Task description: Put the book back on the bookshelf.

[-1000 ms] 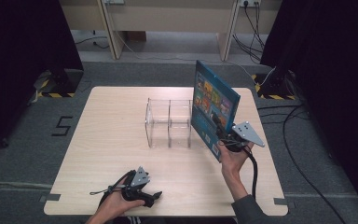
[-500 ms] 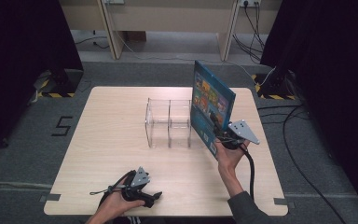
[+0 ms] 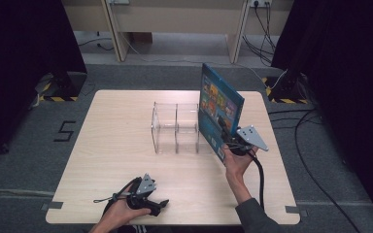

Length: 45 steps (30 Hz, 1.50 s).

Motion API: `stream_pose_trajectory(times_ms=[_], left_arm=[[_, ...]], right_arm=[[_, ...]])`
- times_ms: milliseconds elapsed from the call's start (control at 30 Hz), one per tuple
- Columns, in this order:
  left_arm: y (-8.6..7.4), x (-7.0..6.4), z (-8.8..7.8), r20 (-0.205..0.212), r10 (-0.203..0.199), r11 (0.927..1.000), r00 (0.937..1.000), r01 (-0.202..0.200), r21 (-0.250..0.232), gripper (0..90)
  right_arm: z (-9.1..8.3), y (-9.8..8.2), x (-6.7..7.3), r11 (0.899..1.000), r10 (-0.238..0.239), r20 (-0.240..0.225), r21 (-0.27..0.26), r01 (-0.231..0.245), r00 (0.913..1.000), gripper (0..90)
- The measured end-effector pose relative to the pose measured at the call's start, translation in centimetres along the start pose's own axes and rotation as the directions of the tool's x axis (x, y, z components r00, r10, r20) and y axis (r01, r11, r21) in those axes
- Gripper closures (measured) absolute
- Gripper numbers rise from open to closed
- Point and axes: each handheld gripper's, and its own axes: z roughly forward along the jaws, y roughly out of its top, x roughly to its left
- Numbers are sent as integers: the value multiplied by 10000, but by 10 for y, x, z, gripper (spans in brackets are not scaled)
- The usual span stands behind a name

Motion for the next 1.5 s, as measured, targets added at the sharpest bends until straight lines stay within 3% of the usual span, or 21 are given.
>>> stream_pose_trajectory(times_ms=[233, 633, 1033, 1333, 1433, 1500], left_arm=[[0, -1, 0, 25, 19, 10000, 10000, -19, -15, 107], [0, -1, -1, 46, 31, 10000, 10000, -31, 25, 107], [0, -1, -1, 44, 21, 10000, 10000, -21, 18, 107], [0, -1, -1, 49, 16, 10000, 10000, -17, 15, 107], [0, -1, -1, 52, 32, 10000, 10000, -32, 27, 107], [0, -1, -1, 56, 40, 10000, 10000, -40, 25, 107]], right_arm=[[-4, -4, 0, 9992, 388, 145, -13, -388, 9991, 812], [-14, -8, 1, 9983, 191, 168, 540, -200, 9997, 804], [-22, -8, 2, 9965, 475, 227, 673, -489, 9986, 779], [-23, -8, 0, 9950, 566, 129, 820, -575, 9983, 700], [-24, -9, -2, 9915, 906, 129, 929, -914, 9958, 622], [-26, -9, -4, 9901, 994, 113, 981, -1000, 9950, 616]])
